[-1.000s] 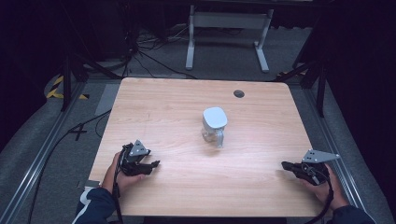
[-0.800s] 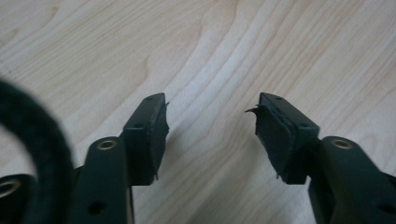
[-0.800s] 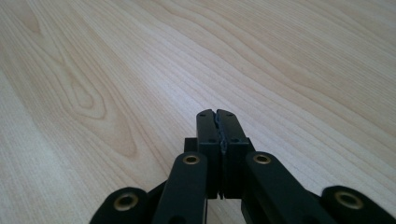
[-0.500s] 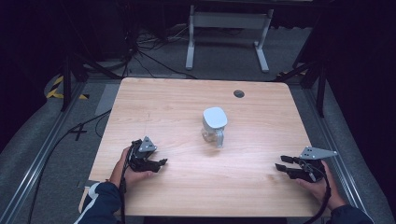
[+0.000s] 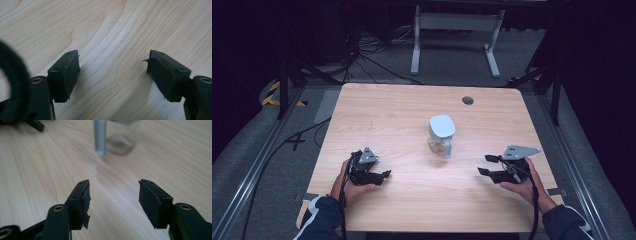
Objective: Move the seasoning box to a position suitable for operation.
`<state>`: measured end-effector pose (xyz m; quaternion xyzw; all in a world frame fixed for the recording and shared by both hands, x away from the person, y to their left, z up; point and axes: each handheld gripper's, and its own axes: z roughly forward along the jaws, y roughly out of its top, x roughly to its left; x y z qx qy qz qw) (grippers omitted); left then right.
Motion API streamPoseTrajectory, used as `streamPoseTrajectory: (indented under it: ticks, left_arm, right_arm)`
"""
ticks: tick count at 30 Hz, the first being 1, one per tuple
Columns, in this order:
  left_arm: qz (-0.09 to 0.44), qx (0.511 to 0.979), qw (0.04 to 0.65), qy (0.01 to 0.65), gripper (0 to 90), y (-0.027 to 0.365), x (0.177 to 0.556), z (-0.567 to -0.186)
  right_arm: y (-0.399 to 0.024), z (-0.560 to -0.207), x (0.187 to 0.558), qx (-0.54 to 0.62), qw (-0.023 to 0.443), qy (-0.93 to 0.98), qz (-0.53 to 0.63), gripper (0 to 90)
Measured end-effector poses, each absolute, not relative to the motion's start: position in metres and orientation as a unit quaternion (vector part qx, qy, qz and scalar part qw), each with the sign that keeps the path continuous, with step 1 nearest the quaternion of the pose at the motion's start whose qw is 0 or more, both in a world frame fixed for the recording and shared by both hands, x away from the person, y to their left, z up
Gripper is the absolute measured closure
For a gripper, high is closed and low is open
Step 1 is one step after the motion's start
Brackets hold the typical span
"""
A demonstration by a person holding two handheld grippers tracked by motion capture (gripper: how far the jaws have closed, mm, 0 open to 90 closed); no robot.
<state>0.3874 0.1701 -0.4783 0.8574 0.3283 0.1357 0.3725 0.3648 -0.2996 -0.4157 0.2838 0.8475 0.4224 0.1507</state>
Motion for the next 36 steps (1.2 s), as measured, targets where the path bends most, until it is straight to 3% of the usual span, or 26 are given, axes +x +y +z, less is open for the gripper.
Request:
streamPoseTrajectory:
  ticks: [9, 16, 20, 31, 36]
  left_arm:
    - [0.133, 0.856, 0.374, 0.330, 26.2, 0.170, 0.387, -0.479]
    - [0.133, 0.858, 0.373, 0.328, 25.6, 0.170, 0.387, -0.478]
    - [0.134, 0.859, 0.372, 0.327, 25.3, 0.170, 0.387, -0.478]
    - [0.129, 0.857, 0.374, 0.330, 24.7, 0.169, 0.387, -0.479]
    - [0.129, 0.857, 0.374, 0.330, 24.7, 0.169, 0.387, -0.479]
  right_arm:
    - [-0.237, -0.405, 0.401, 0.270, 0.133, 0.849, 0.434, 38.5]
    - [-0.204, -0.415, 0.418, 0.291, 0.125, 0.853, 0.416, 39.1]
    - [-0.194, -0.419, 0.422, 0.297, 0.121, 0.850, 0.418, 42.7]
    - [-0.182, -0.424, 0.431, 0.319, 0.122, 0.831, 0.439, 66.6]
    - [-0.182, -0.425, 0.431, 0.318, 0.126, 0.830, 0.440, 68.5]
